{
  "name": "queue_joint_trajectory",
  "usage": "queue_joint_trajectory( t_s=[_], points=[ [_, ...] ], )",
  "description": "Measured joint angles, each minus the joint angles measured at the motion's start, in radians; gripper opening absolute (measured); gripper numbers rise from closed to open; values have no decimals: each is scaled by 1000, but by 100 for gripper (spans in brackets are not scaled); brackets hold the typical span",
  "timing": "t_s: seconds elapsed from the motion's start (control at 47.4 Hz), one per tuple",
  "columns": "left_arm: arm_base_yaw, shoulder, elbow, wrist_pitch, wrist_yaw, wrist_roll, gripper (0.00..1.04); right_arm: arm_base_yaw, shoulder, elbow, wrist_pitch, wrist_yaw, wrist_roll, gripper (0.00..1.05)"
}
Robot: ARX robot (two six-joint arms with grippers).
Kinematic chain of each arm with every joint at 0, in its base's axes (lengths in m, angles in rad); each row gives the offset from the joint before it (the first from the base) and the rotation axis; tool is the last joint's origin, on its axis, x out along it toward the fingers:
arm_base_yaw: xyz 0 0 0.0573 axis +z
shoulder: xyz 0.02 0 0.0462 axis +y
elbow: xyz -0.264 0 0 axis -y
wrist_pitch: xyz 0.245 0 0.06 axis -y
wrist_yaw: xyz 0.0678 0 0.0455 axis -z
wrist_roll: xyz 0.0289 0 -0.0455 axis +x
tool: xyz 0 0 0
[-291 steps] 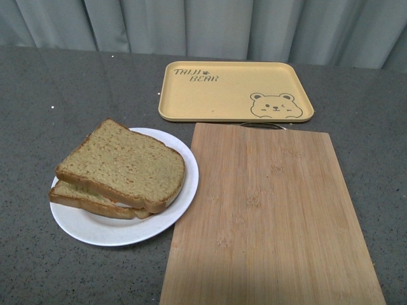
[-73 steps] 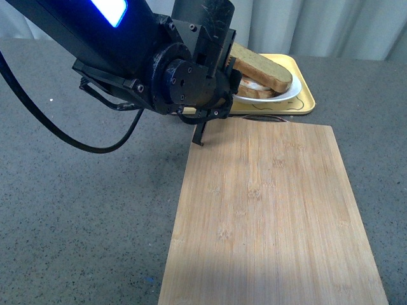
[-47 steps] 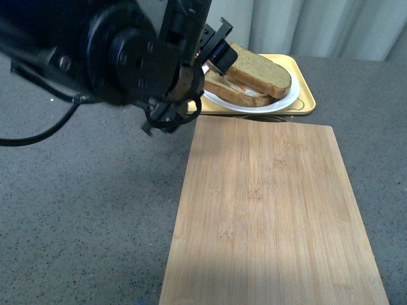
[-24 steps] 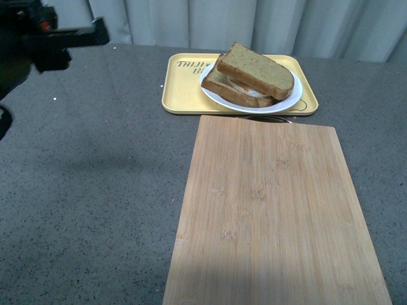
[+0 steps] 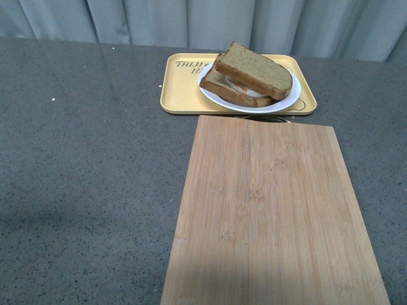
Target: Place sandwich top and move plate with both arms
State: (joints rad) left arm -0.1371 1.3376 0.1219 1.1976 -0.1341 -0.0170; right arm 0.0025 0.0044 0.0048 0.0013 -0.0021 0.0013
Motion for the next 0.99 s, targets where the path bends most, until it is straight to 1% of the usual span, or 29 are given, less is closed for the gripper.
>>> queue_joint_trajectory(
  t_s=[0.127,0.253,0.295,0.422,0.612,0.992],
  points=[
    [26,-193,-23,-176,32,3,4,0,0,0,0,0,0,95],
    [51,-326,-57,-263,50,6,4,0,0,0,0,0,0,95],
    [85,-367,-68,-296,105,6,4,0,0,0,0,0,0,95],
    [129,-451,-86,-363,127,8,4,0,0,0,0,0,0,95],
    [135,-624,-102,-510,134,9,4,0,0,0,0,0,0,95],
    [135,-885,-103,-747,134,9,4,0,0,0,0,0,0,95]
  ],
)
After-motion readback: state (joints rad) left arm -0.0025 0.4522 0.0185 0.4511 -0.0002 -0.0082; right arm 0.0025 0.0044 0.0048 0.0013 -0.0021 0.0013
